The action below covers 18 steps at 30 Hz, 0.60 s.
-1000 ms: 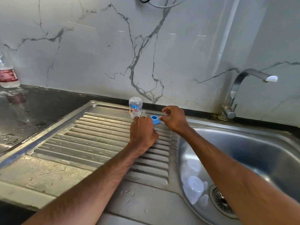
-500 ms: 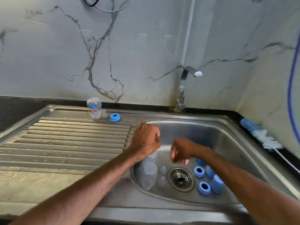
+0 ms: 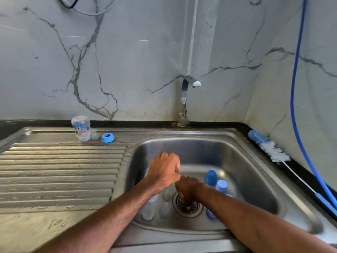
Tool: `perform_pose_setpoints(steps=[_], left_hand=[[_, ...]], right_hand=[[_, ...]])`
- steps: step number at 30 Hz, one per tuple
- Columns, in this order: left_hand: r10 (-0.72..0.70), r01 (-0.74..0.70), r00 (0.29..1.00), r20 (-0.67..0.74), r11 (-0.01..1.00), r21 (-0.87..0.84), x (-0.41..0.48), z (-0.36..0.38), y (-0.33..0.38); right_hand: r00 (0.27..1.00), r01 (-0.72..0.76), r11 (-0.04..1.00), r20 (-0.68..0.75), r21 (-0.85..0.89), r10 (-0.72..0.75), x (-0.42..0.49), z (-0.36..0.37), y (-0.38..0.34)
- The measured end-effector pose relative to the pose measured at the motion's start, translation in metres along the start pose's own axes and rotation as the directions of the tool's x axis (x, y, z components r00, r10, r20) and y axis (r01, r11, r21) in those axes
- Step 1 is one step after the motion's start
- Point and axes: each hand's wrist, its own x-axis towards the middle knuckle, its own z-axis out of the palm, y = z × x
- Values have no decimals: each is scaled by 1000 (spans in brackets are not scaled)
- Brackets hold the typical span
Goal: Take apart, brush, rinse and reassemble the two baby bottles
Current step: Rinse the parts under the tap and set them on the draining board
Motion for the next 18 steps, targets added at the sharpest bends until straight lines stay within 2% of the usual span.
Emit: perform_pose_setpoints(steps=[2, 6, 12, 18], left_hand=[[-7, 7, 1000, -1, 1000, -4, 0, 0, -2], [9, -9, 1000, 6, 1000, -3, 0, 3, -3], [1, 0, 999, 40, 1000, -13, 1, 2, 0], [-9, 10, 999, 44, 999, -36, -2, -1, -3]], right_hand=[[1000, 8, 1000, -14, -8, -8, 6, 2, 1], [998, 27, 999, 63, -31, -25, 10, 14, 2], [997, 76, 996, 29, -46, -74, 8, 10, -1], [1000, -27, 993, 8, 113, 26, 2, -7, 9]])
